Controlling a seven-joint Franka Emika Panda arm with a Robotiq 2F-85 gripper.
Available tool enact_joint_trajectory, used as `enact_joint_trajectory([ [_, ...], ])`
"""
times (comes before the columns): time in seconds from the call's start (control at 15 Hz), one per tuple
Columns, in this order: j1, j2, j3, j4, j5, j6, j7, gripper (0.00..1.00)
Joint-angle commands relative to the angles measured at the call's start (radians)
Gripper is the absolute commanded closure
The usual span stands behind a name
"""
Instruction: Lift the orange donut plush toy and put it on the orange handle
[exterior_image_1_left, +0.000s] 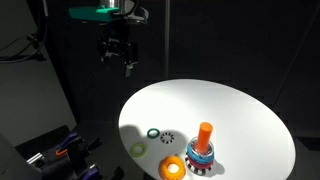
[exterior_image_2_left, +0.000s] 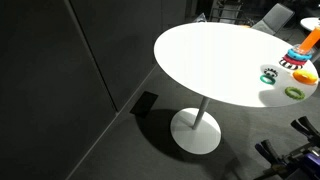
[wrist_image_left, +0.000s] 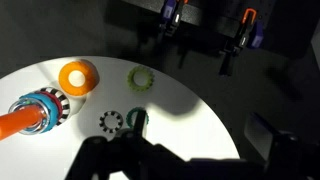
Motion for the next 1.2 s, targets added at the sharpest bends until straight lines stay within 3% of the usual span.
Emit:
enact_joint_trajectory([
  [0.0, -0.009, 0.001, 0.008, 0.002, 0.003, -0.001, -0.003, 0.0],
  [0.53, -0.018, 0.027, 0.004, -0.013, 0.002, 0.031, 0.012, 0.0],
  [1.13, -0.091, 0.104, -0.041, -0.101, -0.01, 0.249, -0.001, 0.0],
])
